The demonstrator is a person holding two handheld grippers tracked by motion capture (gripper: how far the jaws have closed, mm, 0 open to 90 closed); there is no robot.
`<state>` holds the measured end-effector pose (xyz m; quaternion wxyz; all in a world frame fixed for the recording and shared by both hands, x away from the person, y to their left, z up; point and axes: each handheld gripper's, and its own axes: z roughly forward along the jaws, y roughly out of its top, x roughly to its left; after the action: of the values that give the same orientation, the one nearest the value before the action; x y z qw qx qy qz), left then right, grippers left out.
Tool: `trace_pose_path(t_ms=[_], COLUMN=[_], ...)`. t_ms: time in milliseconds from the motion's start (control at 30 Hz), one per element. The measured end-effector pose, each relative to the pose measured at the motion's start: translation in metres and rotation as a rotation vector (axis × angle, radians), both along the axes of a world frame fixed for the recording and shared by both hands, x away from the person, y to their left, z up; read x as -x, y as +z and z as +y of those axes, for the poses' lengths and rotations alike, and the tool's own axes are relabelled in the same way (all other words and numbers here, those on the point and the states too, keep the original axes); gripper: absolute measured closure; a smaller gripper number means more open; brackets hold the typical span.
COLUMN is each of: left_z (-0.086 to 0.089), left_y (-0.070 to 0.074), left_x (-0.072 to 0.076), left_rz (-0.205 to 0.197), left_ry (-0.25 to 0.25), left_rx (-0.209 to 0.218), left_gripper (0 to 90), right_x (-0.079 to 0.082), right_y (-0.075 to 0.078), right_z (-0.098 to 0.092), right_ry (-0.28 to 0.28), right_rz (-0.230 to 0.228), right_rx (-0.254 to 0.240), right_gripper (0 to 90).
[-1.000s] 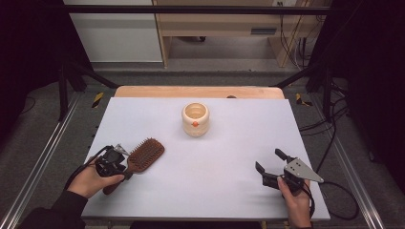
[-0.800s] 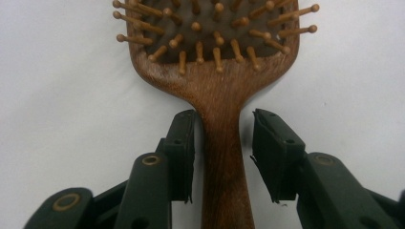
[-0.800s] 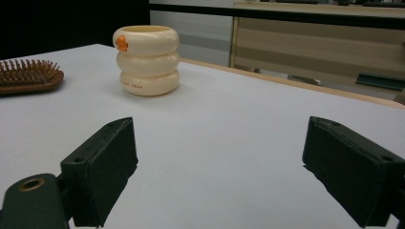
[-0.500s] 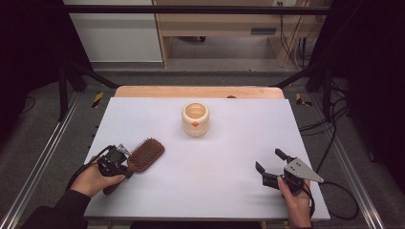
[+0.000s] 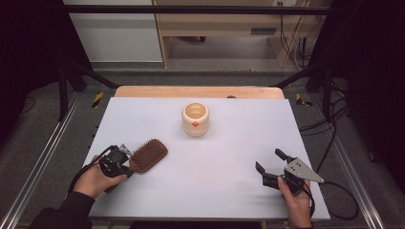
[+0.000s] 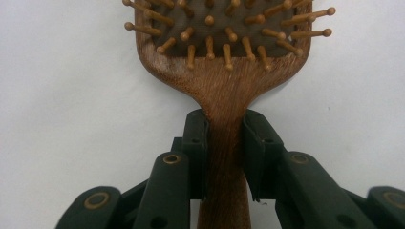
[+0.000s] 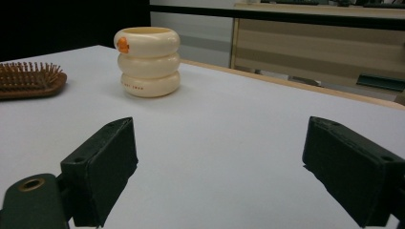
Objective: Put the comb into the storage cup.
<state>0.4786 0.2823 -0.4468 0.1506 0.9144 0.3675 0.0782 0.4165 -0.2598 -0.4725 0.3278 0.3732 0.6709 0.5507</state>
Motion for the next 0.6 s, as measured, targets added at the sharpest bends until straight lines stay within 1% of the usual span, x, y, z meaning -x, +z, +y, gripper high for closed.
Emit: trace_pose_path(t_ms=[133, 200, 300, 400, 467, 533, 600], left_z=[-0.001, -0.003, -0.003, -0.004, -0.005, -0.008, -0.011], left_y=[0.001, 0.003, 0.007, 0.011, 0.012, 0.012, 0.011], left_x=[0.003, 0.004, 0.005, 0.008, 0.009, 0.012, 0.013], left_rz=[-0.015, -0.035, -0.062, -0.107, -0.135, -0.178, -0.21], left_ry=[-0.011, -0.019, -0.018, -0.013, -0.029, -0.038, -0.03], left_rx=[0.002, -0.004, 0.019, 0.048, 0.058, 0.071, 0.091], left_gripper=[72.5, 72.6, 72.6, 72.6, 72.6, 72.6, 72.6], right_x=[0.0, 0.0, 0.0, 0.0, 0.0, 0.0, 0.0], right_y=[0.0, 0.0, 0.0, 0.001, 0.001, 0.001, 0.001], right_z=[-0.001, -0.001, -0.001, -0.001, -0.001, -0.001, -0.001], right_ry=[-0.003, -0.004, -0.003, -0.003, -0.003, -0.002, -0.002], right_rz=[-0.001, -0.001, -0.002, -0.004, -0.002, -0.001, -0.004], right_rx=[-0.006, -0.007, -0.008, -0.01, -0.011, -0.01, -0.011], right_gripper=[11.2, 11.2, 11.2, 11.2, 11.2, 11.2, 11.2])
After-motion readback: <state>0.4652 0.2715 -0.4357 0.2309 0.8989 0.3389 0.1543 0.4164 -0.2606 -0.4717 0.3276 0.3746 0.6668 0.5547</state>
